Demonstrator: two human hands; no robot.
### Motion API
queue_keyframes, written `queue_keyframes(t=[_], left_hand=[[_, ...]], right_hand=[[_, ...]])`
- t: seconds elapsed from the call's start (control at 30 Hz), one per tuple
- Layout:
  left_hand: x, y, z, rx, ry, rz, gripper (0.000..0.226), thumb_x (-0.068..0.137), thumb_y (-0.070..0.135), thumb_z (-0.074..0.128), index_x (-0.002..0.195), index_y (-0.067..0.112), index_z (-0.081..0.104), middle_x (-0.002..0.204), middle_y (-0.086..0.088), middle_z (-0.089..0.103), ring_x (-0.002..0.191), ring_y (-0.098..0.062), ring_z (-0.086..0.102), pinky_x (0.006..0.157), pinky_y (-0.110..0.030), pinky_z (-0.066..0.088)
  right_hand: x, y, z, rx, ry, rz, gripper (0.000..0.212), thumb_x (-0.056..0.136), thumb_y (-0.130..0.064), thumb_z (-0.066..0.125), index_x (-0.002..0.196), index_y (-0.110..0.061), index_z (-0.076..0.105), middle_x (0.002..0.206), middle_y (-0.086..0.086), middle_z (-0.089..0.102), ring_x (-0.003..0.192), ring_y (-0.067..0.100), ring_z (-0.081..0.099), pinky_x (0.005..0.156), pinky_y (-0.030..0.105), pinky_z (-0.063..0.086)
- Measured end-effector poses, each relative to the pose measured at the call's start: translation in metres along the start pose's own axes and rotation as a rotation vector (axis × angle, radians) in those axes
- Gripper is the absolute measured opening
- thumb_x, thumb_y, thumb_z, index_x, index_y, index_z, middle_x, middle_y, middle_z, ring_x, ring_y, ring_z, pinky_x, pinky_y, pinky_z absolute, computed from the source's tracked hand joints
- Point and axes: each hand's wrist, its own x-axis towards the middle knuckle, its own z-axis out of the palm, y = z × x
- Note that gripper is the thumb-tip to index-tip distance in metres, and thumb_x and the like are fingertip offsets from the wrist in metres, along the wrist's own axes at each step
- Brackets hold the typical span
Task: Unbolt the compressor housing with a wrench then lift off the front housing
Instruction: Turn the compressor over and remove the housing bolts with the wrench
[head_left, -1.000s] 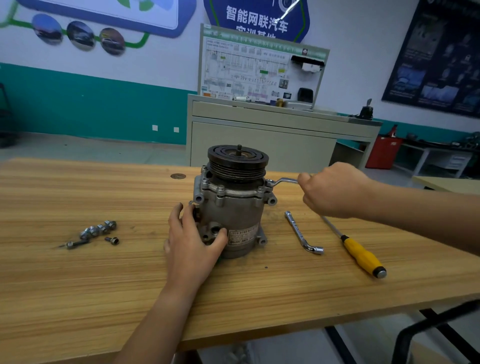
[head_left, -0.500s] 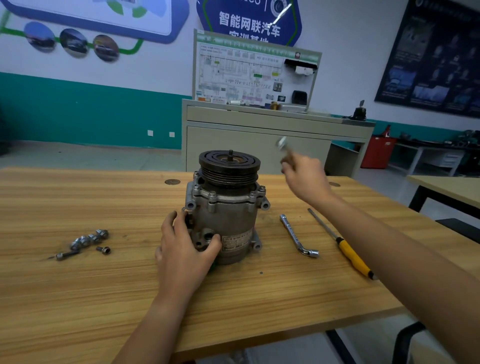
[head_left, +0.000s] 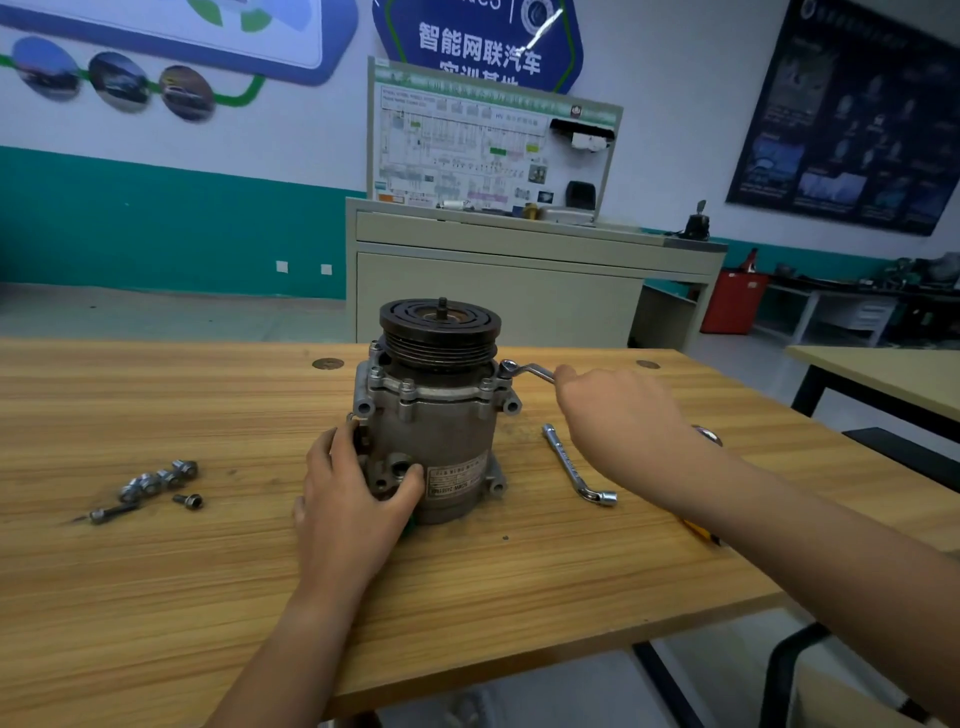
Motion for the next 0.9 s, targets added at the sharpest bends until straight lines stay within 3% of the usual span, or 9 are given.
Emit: queue_keyframes(t=[0.17,0.3,0.4,0.63,0.7,0.8,0.9], left_hand=[[-0.001,0.0,-0.001,-0.009,0.005,0.007,0.077,0.077,0.043,0.068,0.14,0.017,0.032,0.139,-0.006,0.037,0.128,-0.025,0.038,0.1,-0.051,0.036],[-0.001,0.001,-0.002,-0.007,0.001,0.002,0.076,0.077,0.042,0.068,0.139,0.017,0.033,0.139,-0.005,0.038,0.127,-0.026,0.039,0.1,-0.051,0.036],[-0.002,0.001,-0.003,-0.004,0.005,0.004,0.075,0.077,0.042,0.068,0.14,0.018,0.033,0.14,-0.005,0.039,0.128,-0.026,0.039,0.1,-0.052,0.037],[0.0,0.0,-0.002,-0.003,-0.002,0.004,0.079,0.078,0.045,0.066,0.143,0.019,0.029,0.142,-0.002,0.037,0.13,-0.021,0.037,0.103,-0.051,0.036],[-0.001,0.0,-0.002,-0.006,0.004,0.004,0.079,0.078,0.045,0.066,0.142,0.019,0.029,0.141,-0.002,0.038,0.13,-0.02,0.037,0.103,-0.051,0.035],[-0.001,0.0,-0.002,0.001,0.005,0.005,0.079,0.078,0.046,0.066,0.142,0.02,0.029,0.142,0.0,0.037,0.13,-0.019,0.036,0.104,-0.05,0.034],[-0.001,0.0,-0.001,-0.012,0.003,0.0,0.078,0.078,0.045,0.066,0.142,0.021,0.028,0.142,0.001,0.037,0.13,-0.019,0.037,0.105,-0.05,0.034]], right_hand=[[0.013,-0.009,-0.022,-0.192,-0.103,-0.153,0.022,0.089,0.001,0.047,0.109,-0.005,0.055,0.065,0.002,0.028,0.065,0.02,0.04,0.045,0.026,0.03],[0.015,0.004,-0.013,-0.179,-0.062,-0.159,0.015,0.094,-0.014,0.042,0.103,-0.009,0.052,0.063,-0.001,0.031,0.051,0.014,0.034,0.041,0.024,0.025],[0.019,0.02,0.003,-0.083,-0.02,-0.157,0.017,0.095,-0.03,0.033,0.095,-0.014,0.04,0.06,-0.004,0.035,0.049,0.011,0.034,0.041,0.025,0.023],[0.07,0.05,0.033,-0.187,0.035,-0.266,0.018,0.097,-0.019,0.032,0.108,-0.013,0.045,0.059,-0.005,0.04,0.049,0.012,0.04,0.044,0.025,0.027],[0.088,0.046,0.041,-0.169,0.076,-0.286,0.019,0.097,-0.014,0.035,0.112,-0.011,0.045,0.072,-0.001,0.052,0.062,0.017,0.052,0.055,0.026,0.037],[0.106,0.031,0.055,-0.106,0.169,-0.329,0.024,0.097,-0.013,0.039,0.12,-0.012,0.045,0.096,0.004,0.064,0.085,0.023,0.059,0.074,0.028,0.037],[0.114,0.026,0.063,-0.053,0.223,-0.33,0.025,0.097,-0.015,0.039,0.121,-0.013,0.046,0.102,0.005,0.066,0.093,0.023,0.06,0.094,0.031,0.037]])
